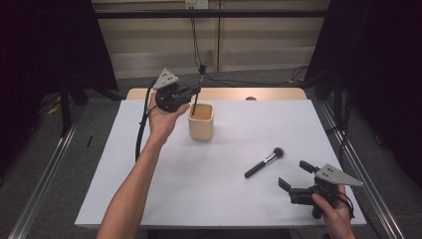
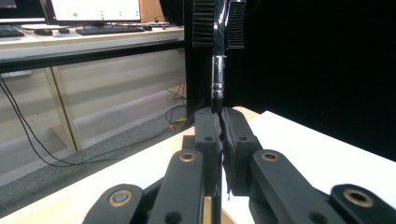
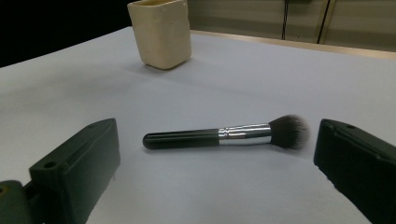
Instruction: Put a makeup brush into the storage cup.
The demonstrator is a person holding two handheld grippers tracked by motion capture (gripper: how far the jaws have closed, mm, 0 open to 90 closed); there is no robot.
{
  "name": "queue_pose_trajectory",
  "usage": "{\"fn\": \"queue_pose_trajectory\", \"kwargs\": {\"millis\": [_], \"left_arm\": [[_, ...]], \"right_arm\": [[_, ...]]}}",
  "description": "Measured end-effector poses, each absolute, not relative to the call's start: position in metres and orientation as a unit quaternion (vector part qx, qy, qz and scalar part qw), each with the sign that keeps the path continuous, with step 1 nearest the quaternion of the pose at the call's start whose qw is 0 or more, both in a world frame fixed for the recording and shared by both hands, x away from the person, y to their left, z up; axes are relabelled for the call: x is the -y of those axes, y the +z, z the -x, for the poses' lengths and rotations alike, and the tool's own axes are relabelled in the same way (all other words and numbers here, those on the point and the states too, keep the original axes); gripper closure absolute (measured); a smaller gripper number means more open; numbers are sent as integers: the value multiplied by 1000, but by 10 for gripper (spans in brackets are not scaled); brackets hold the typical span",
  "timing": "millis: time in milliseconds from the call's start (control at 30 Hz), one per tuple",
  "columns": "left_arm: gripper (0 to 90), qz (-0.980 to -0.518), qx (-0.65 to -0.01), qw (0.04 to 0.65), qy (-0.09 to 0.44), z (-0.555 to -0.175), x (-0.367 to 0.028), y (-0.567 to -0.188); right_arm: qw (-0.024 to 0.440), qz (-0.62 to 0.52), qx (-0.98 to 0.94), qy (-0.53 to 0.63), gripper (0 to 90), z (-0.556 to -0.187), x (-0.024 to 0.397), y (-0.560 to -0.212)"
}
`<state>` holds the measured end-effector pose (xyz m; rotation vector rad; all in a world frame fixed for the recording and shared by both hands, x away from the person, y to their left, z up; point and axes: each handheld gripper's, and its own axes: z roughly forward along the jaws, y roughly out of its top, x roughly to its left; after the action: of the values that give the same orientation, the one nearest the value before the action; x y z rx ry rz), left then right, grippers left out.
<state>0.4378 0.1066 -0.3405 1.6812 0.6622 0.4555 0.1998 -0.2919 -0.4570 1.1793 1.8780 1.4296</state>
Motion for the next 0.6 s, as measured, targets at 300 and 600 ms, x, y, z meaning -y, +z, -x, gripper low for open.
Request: {"fn": "queue_pose_trajectory", "kwargs": {"millis": [300,600], "left_arm": [[858,-727,-284,595,195,-442,-103,-346],[858,-732,-286,587,195,-446,-101,-352]], "right_arm": [[250,-433,-689,525,1,-199,293,-457],[250,-432,-690,524,1,-199,293,-457]]}}
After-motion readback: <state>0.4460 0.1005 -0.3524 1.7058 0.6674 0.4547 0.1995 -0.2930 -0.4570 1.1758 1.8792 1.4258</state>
